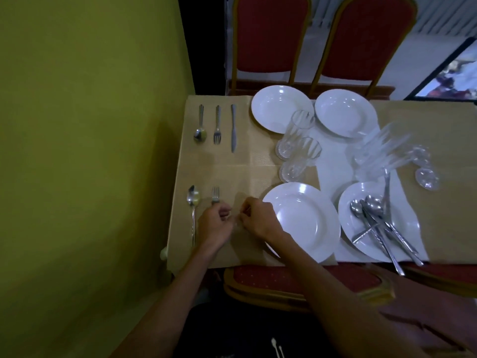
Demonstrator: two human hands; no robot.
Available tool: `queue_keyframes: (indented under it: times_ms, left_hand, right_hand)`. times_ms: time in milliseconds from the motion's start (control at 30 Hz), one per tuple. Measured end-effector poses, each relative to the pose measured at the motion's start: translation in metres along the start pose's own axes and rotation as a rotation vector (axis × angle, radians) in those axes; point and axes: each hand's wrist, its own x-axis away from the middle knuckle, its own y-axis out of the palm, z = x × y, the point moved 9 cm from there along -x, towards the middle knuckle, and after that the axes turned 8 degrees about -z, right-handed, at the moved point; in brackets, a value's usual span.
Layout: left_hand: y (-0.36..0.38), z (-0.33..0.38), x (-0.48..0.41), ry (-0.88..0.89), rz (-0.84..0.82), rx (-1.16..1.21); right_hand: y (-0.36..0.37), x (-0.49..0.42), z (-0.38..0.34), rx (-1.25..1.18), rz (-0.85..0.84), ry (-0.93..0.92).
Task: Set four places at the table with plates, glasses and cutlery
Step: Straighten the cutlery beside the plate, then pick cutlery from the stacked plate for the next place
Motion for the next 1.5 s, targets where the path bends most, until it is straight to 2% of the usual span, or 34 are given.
queue_keyframes:
  times_ms: [233, 433, 700, 833, 1000, 1100, 1267, 1500]
  left_hand:
    - [0.09, 0.039, 0.015, 0.057, -0.107, -0.025]
    - [0.178, 0.086, 0.031, 0.126, -0.221, -0.158]
    - [0.285, 0.126, 0.037, 0.203, -0.358, -0.307]
    - [0.313, 0.139, 0.034, 0.206, -0.371, -0.314]
    - [0.327, 0.141, 0.033, 0.186, -0.354, -0.295]
    - [0.325, 0.138, 0.033, 0.172, -0.33, -0.263]
    - [0.3, 0.136, 0.031, 0.131, -0.245, -0.206]
    - [0.247, 0.12, 0.034, 0.057, -0.158, -0.029]
  right_hand:
    - [-0.081, 0.053, 0.09, -0.023, 0.142, 0.06]
    - [-0.129, 0.087, 0.177, -0.125, 0.183, 0.172]
    - [-0.193, 0.122, 0.273, 0.018, 0.286, 0.376]
    - [-0.209, 0.131, 0.31, 0.187, 0.231, 0.461]
    - [-0.21, 0.123, 0.314, 0.425, 0.156, 0.412]
    - [-0.206, 0.117, 0.31, 0.476, 0.088, 0.392]
    - [-0.221, 0.125, 0.292, 0.342, 0.109, 0.282]
    - [-0.203, 0.124, 0.222, 0.178, -0.001, -0.002]
